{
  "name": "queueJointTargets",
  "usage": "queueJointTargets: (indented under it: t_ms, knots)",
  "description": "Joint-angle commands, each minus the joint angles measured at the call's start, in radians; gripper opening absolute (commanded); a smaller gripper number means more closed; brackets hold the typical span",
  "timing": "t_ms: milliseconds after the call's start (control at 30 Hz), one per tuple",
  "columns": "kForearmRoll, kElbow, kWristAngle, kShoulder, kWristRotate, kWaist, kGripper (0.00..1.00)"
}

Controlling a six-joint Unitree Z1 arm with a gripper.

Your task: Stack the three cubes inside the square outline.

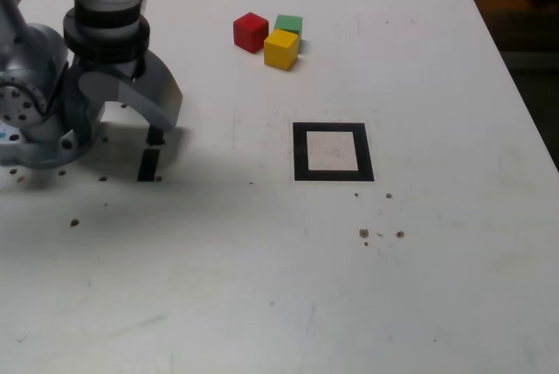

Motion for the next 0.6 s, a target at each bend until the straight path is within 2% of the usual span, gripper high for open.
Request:
queueJointTargets:
  t_ms: [0, 200, 367, 567]
  knots:
    - [0.000, 0.001, 0.004, 0.000, -0.001, 0.000, 1.00]
    - [0.029, -0.017, 0.019, -0.003, -0.007, 0.000, 0.99]
    - [0.177, -0.099, 0.043, -0.043, -0.017, 0.000, 0.99]
    - [0.347, -0.256, 0.096, -0.125, -0.018, 0.000, 1.00]
